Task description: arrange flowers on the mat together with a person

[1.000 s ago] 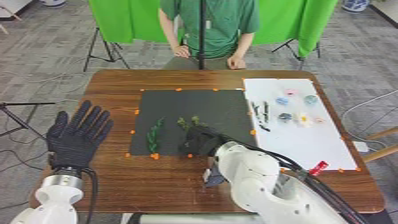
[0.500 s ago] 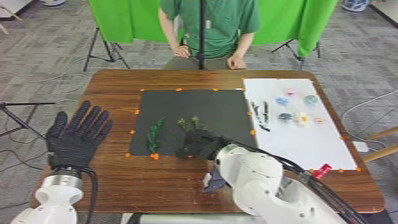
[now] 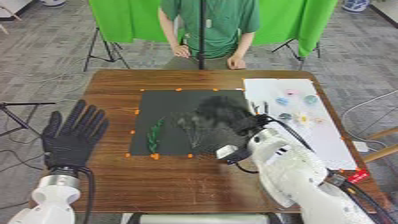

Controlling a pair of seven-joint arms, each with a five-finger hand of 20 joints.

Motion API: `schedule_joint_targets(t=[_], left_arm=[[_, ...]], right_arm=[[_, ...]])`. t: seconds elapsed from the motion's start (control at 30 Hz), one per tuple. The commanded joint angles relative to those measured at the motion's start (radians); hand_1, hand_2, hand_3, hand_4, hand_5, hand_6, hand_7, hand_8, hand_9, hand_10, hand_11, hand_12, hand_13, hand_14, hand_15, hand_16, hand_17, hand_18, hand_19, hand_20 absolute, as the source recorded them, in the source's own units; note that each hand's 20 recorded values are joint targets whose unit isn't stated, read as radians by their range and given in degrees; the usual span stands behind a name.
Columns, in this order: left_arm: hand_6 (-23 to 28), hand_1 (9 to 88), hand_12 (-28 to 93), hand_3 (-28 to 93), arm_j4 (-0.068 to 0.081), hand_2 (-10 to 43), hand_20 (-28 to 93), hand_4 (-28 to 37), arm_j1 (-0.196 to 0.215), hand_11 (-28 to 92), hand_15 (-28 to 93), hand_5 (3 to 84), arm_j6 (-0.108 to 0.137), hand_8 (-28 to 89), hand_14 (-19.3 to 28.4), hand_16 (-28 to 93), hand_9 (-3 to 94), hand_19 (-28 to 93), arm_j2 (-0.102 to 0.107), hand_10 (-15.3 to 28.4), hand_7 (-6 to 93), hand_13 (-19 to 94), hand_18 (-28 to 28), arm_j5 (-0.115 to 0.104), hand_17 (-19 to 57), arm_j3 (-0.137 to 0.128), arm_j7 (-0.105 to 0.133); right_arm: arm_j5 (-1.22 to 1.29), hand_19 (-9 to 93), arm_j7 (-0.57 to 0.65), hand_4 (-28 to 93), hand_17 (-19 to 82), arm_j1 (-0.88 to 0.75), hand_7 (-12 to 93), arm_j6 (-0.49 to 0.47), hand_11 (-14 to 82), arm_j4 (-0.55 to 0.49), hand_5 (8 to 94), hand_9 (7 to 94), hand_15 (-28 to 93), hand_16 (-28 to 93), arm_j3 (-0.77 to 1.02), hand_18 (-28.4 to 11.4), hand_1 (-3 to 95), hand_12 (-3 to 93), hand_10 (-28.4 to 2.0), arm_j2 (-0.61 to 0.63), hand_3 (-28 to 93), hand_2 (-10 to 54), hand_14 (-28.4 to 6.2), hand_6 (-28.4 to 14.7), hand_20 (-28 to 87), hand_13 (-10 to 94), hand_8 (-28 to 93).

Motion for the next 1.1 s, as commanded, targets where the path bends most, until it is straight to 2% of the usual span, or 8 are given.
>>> schedule_joint_targets(t=[0.03, 0.07, 0.13, 0.23, 0.37, 0.6, 1.1], left_arm=[[7.4, 21.0, 9, 71, -0.01, 16.8, 11, -28.3, 0.031, 17, 25, 42.0, -0.019, -9, 13.6, -6, 34.9, 28, 0.003, 14.3, 10.3, 25, 12.5, 0.028, -4.5, -0.06, 0.038], [7.3, 21.0, 9, 71, -0.013, 16.8, 11, -28.3, 0.035, 17, 25, 41.8, -0.018, -9, 13.5, -6, 35.0, 28, 0.003, 14.3, 10.1, 25, 12.4, 0.026, -4.5, -0.069, 0.048], [7.3, 20.8, 9, 71, -0.015, 16.8, 11, -28.3, 0.04, 17, 25, 41.8, -0.013, -9, 13.4, -6, 34.9, 28, 0.0, 14.2, 9.8, 25, 12.4, 0.028, -4.4, -0.084, 0.053], [7.3, 20.7, 9, 72, -0.02, 16.8, 11, -28.3, 0.054, 17, 25, 41.8, -0.013, -9, 13.3, -6, 35.0, 28, -0.003, 14.1, 9.7, 25, 12.3, 0.023, -4.4, -0.101, 0.06], [7.2, 21.1, 9, 70, -0.024, 17.1, 11, -28.3, 0.064, 16, 24, 41.8, -0.018, -9, 13.1, -6, 35.0, 27, -0.006, 14.1, 9.6, 25, 12.2, 0.004, -4.2, -0.116, 0.081], [6.9, 22.3, 8, 65, -0.028, 18.4, 11, -28.3, 0.066, 15, 23, 41.3, -0.021, -9, 12.6, -6, 34.9, 27, -0.005, 14.0, 8.7, 24, 12.0, 0.0, -4.0, -0.132, 0.1], [6.7, 21.3, 8, 66, -0.036, 18.2, 11, -28.3, 0.077, 15, 22, 40.9, -0.009, -9, 12.3, -6, 34.4, 27, -0.01, 13.8, 8.6, 24, 11.8, -0.007, -4.0, -0.145, 0.113]], right_arm=[[0.299, 55, -0.244, -20, 11, -0.141, 12, -0.004, 13.3, 0.051, 43.8, 43.9, 40, 20, 0.327, -20.7, 18.4, 21.2, -19.9, 0.106, 70, 12.8, -17.6, -5.4, 24, 35, -8], [0.338, 54, -0.265, -20, 10, -0.165, 12, 0.005, 11.7, 0.053, 43.1, 43.0, 36, 20, 0.362, -20.4, 18.3, 21.0, -19.7, 0.111, 70, 12.9, -17.3, -5.5, 22, 34, -8], [0.415, 48, -0.307, -20, 9, -0.217, 11, 0.04, 8.0, 0.05, 41.7, 40.7, 25, 21, 0.423, -19.9, 17.3, 20.4, -18.9, 0.13, 71, 12.9, -17.0, -5.4, 17, 32, -7], [0.532, 43, -0.378, -20, 9, -0.287, 11, 0.082, 4.4, 0.054, 40.3, 38.5, 17, 23, 0.504, -19.0, 15.9, 19.2, -17.9, 0.135, 71, 12.6, -16.6, -4.8, 13, 30, -7], [0.646, 39, -0.445, -20, 9, -0.341, 10, 0.168, 3.3, 0.058, 40.4, 37.4, 12, 24, 0.558, -18.5, 14.6, 18.6, -17.0, 0.139, 71, 12.3, -15.8, -4.7, 12, 30, -7], [0.685, 36, -0.5, -21, 9, -0.401, 10, 0.251, 3.1, 0.048, 40.2, 36.4, 8, 26, 0.596, -18.1, 12.1, 17.3, -15.4, 0.154, 72, 12.4, -15.1, -4.3, 12, 30, -7], [0.671, 34, -0.481, -21, 9, -0.435, 10, 0.192, 3.2, 0.04, 38.9, 36.0, 7, 27, 0.625, -18.1, 11.7, 16.9, -14.9, 0.115, 72, 12.4, -15.0, -3.9, 13, 30, -7]])
